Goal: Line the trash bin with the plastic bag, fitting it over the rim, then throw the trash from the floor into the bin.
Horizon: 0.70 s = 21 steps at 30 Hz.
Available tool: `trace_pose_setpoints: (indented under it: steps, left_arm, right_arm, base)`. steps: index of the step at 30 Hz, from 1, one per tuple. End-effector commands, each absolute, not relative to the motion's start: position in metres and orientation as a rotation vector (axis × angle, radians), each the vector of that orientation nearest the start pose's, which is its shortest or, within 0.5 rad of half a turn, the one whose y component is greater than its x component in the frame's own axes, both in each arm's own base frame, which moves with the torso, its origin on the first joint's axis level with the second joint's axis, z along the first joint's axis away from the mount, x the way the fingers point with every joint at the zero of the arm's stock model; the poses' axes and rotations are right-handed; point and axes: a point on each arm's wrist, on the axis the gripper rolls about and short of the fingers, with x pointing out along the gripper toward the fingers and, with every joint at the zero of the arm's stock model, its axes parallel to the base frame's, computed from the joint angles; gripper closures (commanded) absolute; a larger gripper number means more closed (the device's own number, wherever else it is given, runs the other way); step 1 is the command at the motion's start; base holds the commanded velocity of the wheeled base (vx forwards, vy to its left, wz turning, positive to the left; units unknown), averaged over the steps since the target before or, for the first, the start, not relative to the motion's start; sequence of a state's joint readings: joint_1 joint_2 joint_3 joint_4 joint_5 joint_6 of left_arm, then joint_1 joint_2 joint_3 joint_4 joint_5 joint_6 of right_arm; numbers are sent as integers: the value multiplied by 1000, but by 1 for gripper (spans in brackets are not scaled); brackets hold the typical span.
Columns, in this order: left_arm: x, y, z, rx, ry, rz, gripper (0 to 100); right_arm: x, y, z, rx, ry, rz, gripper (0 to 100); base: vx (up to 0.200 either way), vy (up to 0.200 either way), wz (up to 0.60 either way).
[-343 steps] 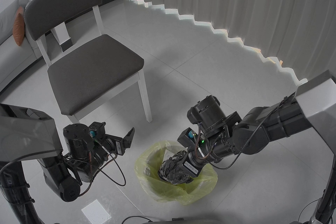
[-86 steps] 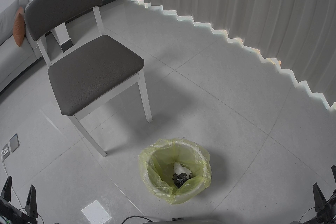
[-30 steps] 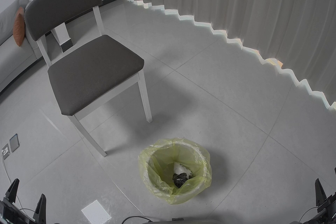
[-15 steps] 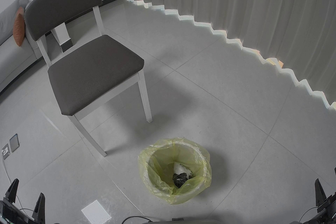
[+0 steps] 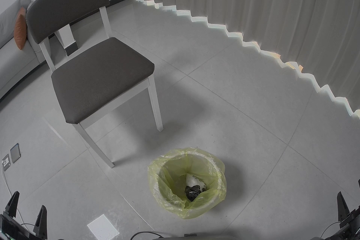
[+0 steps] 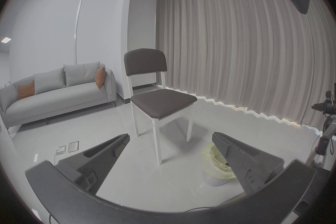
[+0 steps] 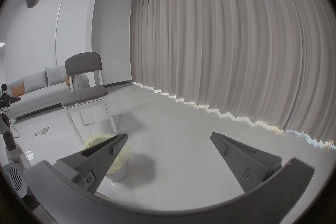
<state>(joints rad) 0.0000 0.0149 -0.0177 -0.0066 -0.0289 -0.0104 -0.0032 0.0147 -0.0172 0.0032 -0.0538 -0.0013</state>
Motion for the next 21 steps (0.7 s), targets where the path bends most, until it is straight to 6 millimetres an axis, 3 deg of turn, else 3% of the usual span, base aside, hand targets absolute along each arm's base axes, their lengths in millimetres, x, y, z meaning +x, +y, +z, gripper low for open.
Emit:
trace_pose_setpoints:
  steps: [1,21]
  left_arm:
    - [-23,0,76,-23,-6,-22,0]
    - [-23,0,76,-23,-4,-25,0]
  right_arm:
    - [-23,-1,75,-2,5,-57,0]
    - [-23,-1,75,1,5,-58,0]
  base:
    - [0,0,0]
    - [0,0,0]
